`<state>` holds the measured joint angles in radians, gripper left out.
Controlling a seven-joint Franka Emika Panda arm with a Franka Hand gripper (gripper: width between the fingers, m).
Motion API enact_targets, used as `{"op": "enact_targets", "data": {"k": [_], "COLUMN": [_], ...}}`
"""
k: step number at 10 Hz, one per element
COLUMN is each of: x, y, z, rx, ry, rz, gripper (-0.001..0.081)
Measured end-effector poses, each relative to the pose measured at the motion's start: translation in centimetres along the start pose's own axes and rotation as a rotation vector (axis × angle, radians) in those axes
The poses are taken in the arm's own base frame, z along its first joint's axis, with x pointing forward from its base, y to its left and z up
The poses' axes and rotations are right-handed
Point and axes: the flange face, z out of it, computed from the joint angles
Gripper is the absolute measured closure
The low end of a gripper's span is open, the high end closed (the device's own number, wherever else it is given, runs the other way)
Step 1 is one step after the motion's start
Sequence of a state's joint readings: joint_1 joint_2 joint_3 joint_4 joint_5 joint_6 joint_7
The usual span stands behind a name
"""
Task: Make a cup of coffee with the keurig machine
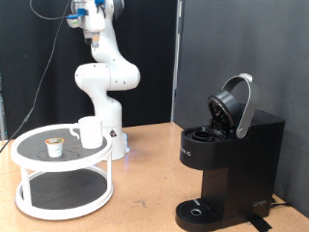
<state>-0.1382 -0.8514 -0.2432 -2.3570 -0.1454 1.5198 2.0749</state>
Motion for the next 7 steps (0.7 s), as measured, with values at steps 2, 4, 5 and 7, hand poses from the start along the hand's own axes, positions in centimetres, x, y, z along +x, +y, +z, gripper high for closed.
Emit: {"op": "enact_targets", "data": {"k": [2, 4, 5, 7], "x": [2.3, 3.4, 3.6, 3.8], "y": [-2.2, -4.6, -5.7, -7.6], "z": [0.6, 1.4, 1.9, 2.8], "rx": [0.022, 0.043, 0.043, 0.019], "ry": [-0.001, -0.016, -0.020, -0.005], "rz": [0.025, 0.060, 0.073, 0.062], "gripper": [0.0072, 0.0072, 0.0072, 0.0072]}}
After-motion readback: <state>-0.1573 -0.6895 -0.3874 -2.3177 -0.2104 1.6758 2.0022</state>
